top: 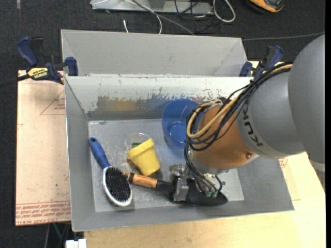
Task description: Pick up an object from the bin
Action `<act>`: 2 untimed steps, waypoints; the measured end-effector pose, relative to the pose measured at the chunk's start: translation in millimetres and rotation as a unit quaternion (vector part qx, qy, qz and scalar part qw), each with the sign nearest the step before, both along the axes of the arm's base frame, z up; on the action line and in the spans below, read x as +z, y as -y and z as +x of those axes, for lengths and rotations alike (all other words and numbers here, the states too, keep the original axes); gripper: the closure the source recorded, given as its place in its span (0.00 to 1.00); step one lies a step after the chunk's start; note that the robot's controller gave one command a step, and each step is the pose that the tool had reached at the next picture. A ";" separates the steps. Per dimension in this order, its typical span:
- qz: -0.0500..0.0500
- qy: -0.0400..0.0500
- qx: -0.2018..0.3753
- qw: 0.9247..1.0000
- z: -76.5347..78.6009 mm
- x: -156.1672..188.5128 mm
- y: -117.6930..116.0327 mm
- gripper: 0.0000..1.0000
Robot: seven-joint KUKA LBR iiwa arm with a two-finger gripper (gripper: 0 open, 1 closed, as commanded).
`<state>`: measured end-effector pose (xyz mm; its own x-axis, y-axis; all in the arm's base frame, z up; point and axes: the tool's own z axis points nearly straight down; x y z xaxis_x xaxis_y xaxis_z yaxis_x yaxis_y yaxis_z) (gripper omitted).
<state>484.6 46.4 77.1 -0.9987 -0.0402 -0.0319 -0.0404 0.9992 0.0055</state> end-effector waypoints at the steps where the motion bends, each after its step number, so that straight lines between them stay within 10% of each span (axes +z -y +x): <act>1: 0.000 0.000 0.000 1.000 0.1 0.0 0.0 1.00; 2: 0.000 -0.004 -0.001 1.000 -0.8 94.6 -2.2 1.00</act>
Offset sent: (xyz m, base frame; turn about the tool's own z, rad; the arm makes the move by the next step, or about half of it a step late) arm 0.0017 0.0041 0.1686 0.0032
